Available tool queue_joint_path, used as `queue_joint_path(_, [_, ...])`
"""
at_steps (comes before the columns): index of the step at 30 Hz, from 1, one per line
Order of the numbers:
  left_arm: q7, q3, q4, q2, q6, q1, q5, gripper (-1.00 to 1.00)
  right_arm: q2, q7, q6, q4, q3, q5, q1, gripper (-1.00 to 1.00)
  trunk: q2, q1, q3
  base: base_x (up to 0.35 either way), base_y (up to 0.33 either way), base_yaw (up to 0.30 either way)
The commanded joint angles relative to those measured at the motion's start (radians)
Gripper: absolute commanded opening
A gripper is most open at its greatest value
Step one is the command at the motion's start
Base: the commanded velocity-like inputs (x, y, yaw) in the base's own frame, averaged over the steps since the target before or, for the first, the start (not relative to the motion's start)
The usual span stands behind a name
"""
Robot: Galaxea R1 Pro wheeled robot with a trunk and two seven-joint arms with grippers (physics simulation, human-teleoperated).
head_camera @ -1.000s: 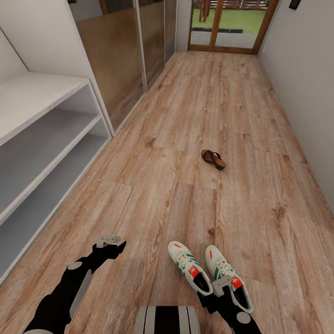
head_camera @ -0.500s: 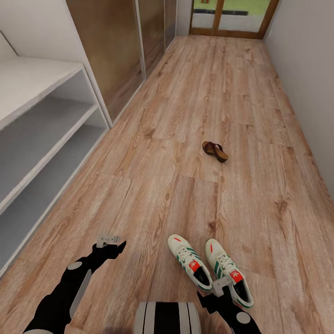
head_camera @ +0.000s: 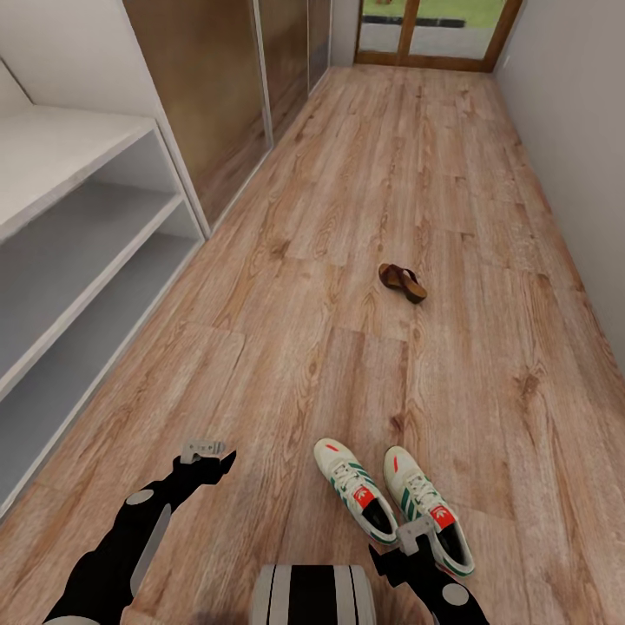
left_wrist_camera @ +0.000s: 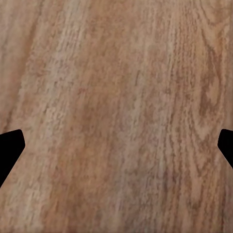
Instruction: Pick up the two gym shoes and the two sandals from the corridor floor and place them onto the hallstand (shoe rack) in the corridor, making sure they are on the rack and not on the floor. Arrange them so the two gym shoes are next to each other and the two sandals are next to each other.
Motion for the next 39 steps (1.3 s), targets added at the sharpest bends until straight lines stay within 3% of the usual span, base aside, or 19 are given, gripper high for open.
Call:
queue_joint_path(1, [-0.005,0.002,-0.001,0.000,0.008,0.000,0.005,1.00,0.000,0.003,-0.001,-0.001,-0.002,0.010,0.000,1.00,0.000,0.000,-0.001,0.000,0.000,0.000])
queue_joint_path(10, [-0.005,0.002,-0.001,0.000,0.008,0.000,0.005,1.00,0.000,0.003,-0.001,-0.001,-0.002,0.010,0.000,1.00,-0.001,0.001,-0.017,0.000,0.000,0.000])
queue_joint_path(23, [-0.005,0.002,0.000,0.000,0.008,0.000,0.006,1.00,0.000,0.003,-0.001,-0.002,-0.003,0.010,0.000,1.00,-0.001,0.001,-0.021,0.000,0.000,0.000])
queue_joint_path(31, [-0.005,0.002,0.000,0.000,0.008,0.000,0.005,1.00,0.000,0.003,-0.001,-0.002,-0.004,0.010,0.000,1.00,-0.003,0.004,-0.052,0.000,0.000,0.000])
queue_joint_path(39, [-0.005,0.002,0.000,0.000,0.008,0.000,0.005,1.00,0.000,0.003,-0.001,-0.002,-0.004,0.010,0.000,1.00,-0.003,0.004,-0.052,0.000,0.000,0.000])
